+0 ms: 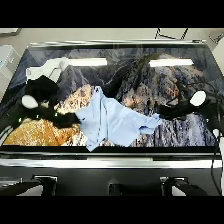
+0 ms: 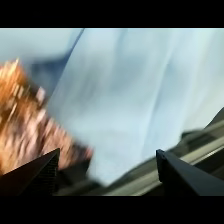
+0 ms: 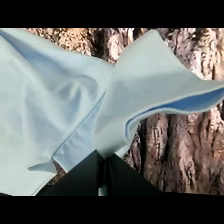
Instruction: Fold the clothes and pants, and hang the long-sleeved shirts on hangers.
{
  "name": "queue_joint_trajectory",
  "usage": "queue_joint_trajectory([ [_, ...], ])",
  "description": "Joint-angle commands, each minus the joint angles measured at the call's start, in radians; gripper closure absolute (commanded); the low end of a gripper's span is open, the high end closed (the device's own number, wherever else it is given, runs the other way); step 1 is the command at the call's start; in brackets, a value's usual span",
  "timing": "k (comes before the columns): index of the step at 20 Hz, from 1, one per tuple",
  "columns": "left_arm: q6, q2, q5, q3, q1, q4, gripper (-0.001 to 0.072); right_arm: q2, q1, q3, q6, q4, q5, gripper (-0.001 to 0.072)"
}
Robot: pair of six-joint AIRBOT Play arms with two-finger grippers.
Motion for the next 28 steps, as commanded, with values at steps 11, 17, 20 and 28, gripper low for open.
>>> queue_joint_trajectory([
  [11,0.031,0.101,0.591,-0.531,-0.365,-0.478,0.0004,-0.002,0.0,-0.003,0.0,0.006,-0.001,0.067],
  [17,0.171,0.149,0.589,-0.428,-0.356,-0.475,0.0683,0.004,-0.002,0.019,-0.009,-0.001,-0.005,0.0671],
  [20,0.208,0.333,0.563,-0.177,-0.247,-0.28,0.0683,0.04,-0.002,0.237,-0.019,-0.136,-0.013,0.067],
  [28,0.108,0.686,0.546,0.526,0.261,-0.251,0.0682,0.201,-0.002,1.032,0.019,-0.485,-0.079,0.067],
])
